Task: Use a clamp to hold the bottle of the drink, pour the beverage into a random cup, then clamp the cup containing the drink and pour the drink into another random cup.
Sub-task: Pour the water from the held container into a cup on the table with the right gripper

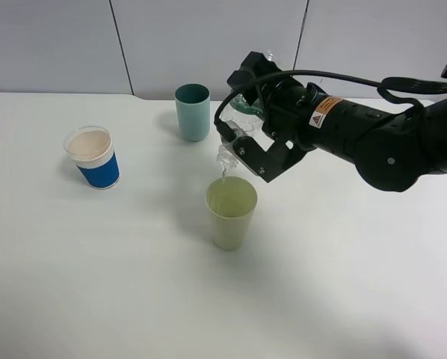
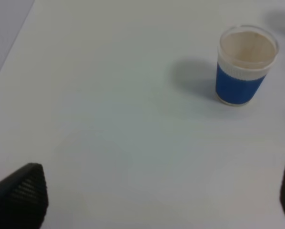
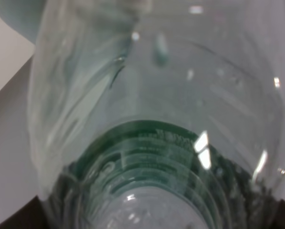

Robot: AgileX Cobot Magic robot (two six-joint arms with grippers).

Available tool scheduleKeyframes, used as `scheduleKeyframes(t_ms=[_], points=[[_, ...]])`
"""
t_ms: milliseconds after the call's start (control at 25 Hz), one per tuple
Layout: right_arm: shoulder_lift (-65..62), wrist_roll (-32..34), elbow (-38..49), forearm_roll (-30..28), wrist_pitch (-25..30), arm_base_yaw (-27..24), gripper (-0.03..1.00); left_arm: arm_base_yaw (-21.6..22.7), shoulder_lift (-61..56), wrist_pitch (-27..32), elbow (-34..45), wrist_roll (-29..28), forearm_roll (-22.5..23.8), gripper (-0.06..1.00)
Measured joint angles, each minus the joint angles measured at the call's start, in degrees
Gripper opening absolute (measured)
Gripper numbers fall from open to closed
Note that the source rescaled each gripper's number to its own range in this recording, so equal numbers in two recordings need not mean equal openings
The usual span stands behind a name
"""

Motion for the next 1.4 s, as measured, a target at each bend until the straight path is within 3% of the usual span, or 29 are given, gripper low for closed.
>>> scheduleKeyframes(t_ms=[680,1280,1400], points=[[0.0,-10.3,-2.1,-2.5,1.5,0.7,0.00,0.0,0.0,0.0,0.0,0.0,0.0,0.98],[0.0,-10.1,-2.1,-6.1,3.8,0.7,0.00,0.0,0.0,0.0,0.0,0.0,0.0,0.98],[0.0,-5.7,-2.1,-5.6,4.0,0.7,0.00,0.0,0.0,0.0,0.0,0.0,0.0,0.98]])
